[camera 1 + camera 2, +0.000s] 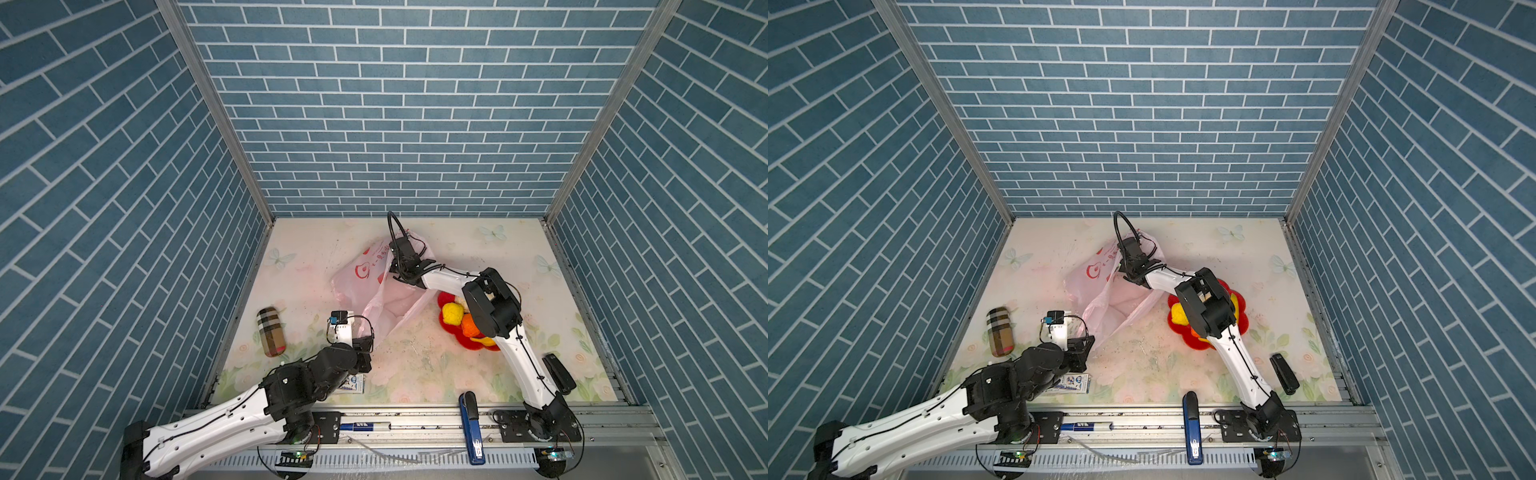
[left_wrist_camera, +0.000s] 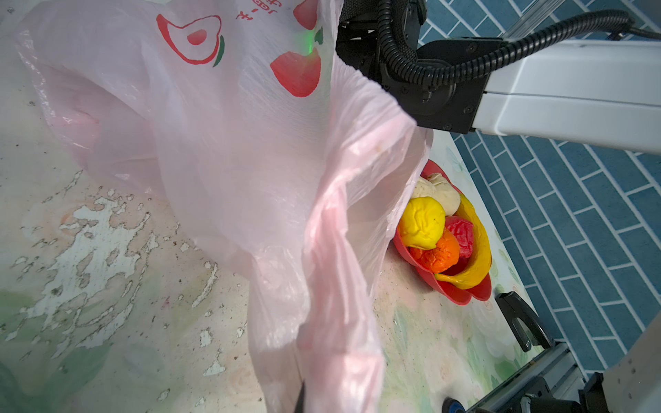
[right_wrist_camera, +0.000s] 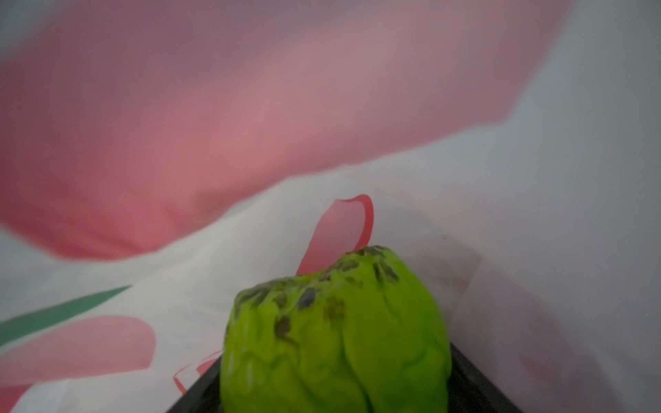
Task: Take fruits out of the plastic bag
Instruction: Pick up the fruit from the plastic bag.
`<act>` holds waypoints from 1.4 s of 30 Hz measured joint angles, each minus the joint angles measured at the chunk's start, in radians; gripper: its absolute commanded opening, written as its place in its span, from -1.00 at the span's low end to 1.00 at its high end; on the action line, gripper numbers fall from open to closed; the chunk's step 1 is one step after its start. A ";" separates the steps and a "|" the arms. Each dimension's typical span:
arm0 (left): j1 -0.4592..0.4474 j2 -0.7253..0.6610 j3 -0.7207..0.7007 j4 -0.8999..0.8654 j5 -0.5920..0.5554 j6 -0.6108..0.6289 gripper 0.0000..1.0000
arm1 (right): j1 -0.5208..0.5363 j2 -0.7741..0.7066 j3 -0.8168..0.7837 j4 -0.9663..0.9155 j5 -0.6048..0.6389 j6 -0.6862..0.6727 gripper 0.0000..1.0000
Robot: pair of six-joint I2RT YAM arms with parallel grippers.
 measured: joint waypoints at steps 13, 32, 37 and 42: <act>0.000 -0.019 -0.003 -0.004 -0.034 -0.012 -1.00 | -0.010 0.000 -0.005 0.017 -0.023 0.008 -0.04; -0.005 0.142 0.121 0.088 -0.276 0.062 -1.00 | 0.065 -0.286 -0.320 -0.049 -0.108 -0.116 -0.11; -0.005 0.155 0.139 0.108 -0.332 0.084 -1.00 | 0.109 -0.367 -0.359 -0.094 -0.124 -0.151 -0.11; -0.005 0.136 0.139 0.111 -0.386 0.084 -1.00 | 0.135 -0.423 -0.397 -0.143 -0.151 -0.178 -0.12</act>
